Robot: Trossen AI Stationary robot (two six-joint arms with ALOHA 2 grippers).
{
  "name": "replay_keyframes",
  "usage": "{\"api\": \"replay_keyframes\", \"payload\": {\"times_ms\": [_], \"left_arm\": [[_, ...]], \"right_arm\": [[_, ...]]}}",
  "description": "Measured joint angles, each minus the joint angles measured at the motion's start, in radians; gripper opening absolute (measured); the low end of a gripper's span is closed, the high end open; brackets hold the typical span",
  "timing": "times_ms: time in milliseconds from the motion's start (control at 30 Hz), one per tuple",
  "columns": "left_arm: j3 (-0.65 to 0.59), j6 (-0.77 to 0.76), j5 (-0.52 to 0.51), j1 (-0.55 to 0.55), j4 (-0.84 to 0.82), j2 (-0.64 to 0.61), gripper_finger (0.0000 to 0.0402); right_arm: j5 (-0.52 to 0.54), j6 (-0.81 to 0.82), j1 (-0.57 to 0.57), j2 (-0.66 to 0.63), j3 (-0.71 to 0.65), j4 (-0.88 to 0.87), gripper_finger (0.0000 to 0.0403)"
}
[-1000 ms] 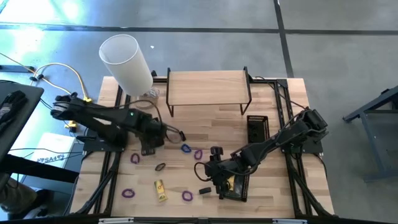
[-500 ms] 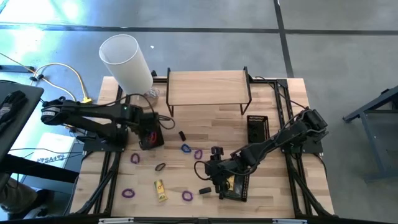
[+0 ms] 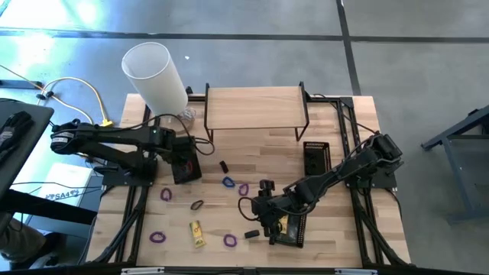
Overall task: Pick & Place Office Desk Supplies
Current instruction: Put the rubber band into the top right bin
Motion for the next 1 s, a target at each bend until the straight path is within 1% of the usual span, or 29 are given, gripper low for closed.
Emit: {"api": "replay_keyframes", "payload": {"times_ms": [167, 267, 367, 500, 633, 733, 867, 933, 1000], "left_arm": [[0.000, 0.000, 0.000, -0.001, -0.007, 0.000, 0.0133], [0.000, 0.000, 0.000, -0.003, -0.013, 0.000, 0.0134], [0.000, 0.000, 0.000, -0.003, -0.018, 0.000, 0.0134], [0.000, 0.000, 0.000, -0.003, -0.017, 0.000, 0.0134], [0.000, 0.004, -0.001, -0.003, -0.013, -0.008, 0.0134], [0.000, 0.006, -0.003, -0.003, -0.013, -0.029, 0.0134], [0.000, -0.011, -0.003, -0.003, -0.012, -0.098, 0.0134], [0.000, -0.021, -0.003, -0.005, -0.003, -0.146, 0.0134], [0.000, -0.041, -0.004, -0.013, 0.019, -0.195, 0.0134]], "right_arm": [[0.000, 0.014, -0.007, 0.000, 0.000, -0.049, 0.0226], [0.000, 0.034, -0.013, 0.000, 0.023, -0.167, 0.0226], [0.000, 0.139, -0.027, 0.000, 0.049, -0.254, 0.0226], [-0.036, 0.291, -0.064, 0.000, 0.052, -0.321, 0.0226], [-0.063, 0.451, -0.116, 0.005, 0.032, -0.337, 0.0226], [-0.084, 0.513, -0.151, 0.016, 0.025, -0.368, 0.0226], [-0.075, 0.519, -0.174, 0.047, 0.028, -0.356, 0.0226], [-0.092, 0.492, -0.177, 0.071, 0.025, -0.343, 0.0226], [-0.136, 0.463, -0.177, 0.084, 0.026, -0.301, 0.0226]]}}
